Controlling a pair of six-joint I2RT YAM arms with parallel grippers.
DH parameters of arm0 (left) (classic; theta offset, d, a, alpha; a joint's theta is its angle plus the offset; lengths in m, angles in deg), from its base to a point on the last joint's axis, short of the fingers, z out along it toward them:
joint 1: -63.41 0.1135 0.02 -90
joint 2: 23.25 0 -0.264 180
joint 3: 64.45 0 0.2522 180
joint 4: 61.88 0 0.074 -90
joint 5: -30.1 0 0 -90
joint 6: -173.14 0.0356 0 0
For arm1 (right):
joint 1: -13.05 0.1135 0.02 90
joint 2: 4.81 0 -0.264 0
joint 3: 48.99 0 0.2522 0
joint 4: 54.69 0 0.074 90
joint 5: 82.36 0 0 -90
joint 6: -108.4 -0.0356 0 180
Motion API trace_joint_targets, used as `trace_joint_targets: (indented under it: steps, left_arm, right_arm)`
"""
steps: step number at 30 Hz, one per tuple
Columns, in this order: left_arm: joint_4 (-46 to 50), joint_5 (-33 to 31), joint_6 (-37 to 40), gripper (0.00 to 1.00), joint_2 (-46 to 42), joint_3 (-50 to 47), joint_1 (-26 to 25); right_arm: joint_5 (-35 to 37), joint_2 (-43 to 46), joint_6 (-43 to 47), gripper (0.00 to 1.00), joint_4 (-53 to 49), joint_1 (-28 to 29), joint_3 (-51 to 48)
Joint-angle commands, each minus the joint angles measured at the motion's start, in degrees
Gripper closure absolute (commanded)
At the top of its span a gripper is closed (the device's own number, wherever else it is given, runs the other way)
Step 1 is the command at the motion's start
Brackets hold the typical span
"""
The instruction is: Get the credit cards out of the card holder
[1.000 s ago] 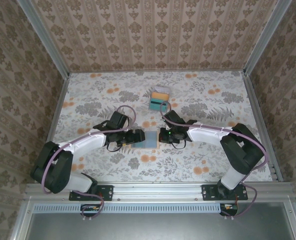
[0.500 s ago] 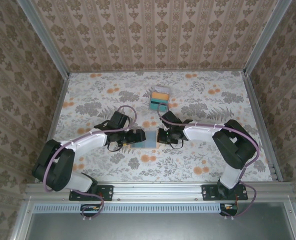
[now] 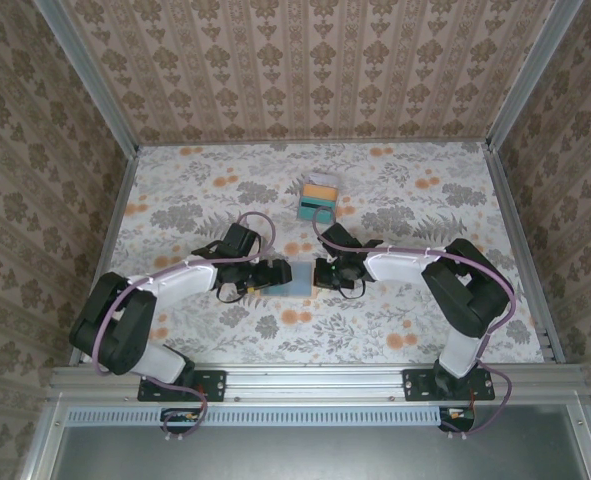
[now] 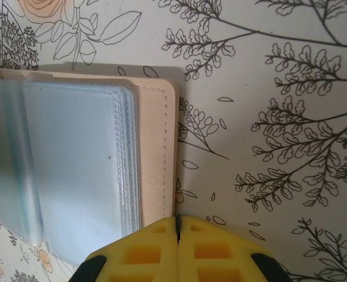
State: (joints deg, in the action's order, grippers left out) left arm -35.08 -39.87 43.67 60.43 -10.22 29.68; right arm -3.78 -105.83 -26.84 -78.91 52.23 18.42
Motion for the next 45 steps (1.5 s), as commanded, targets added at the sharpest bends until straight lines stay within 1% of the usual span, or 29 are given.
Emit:
trace_joint_targets:
  steps: [1,7,19,26,32,45]
  left_arm:
    - [0.4,0.2,-0.2,0.08,0.0,-0.7,-0.5]
    - [2.6,-2.1,0.2,0.08,-3.0,-0.7,-0.4]
    - [1.6,-1.7,-0.2,0.08,0.1,-1.3,-0.5]
    - [-1.2,1.9,-0.5,0.08,2.1,-1.3,-0.7]
    - [-4.2,5.4,-0.9,0.09,2.1,-0.4,-1.6]
    - [-4.3,6.6,-0.5,0.08,1.0,1.6,-2.4]
  right_arm:
    - [-0.7,-1.0,-0.6,0.92,-0.4,0.7,0.9]
    - [-0.7,-1.0,-0.7,0.92,-0.3,0.7,0.6]
    - [-0.9,-1.4,-0.8,0.92,-0.3,0.9,0.9]
    - [-1.0,-1.9,-0.9,0.92,-0.2,1.0,1.3]
    - [-1.1,-2.0,-0.9,0.92,-0.3,1.0,1.5]
    - [-0.6,-1.9,-0.8,0.92,-0.7,1.0,1.4]
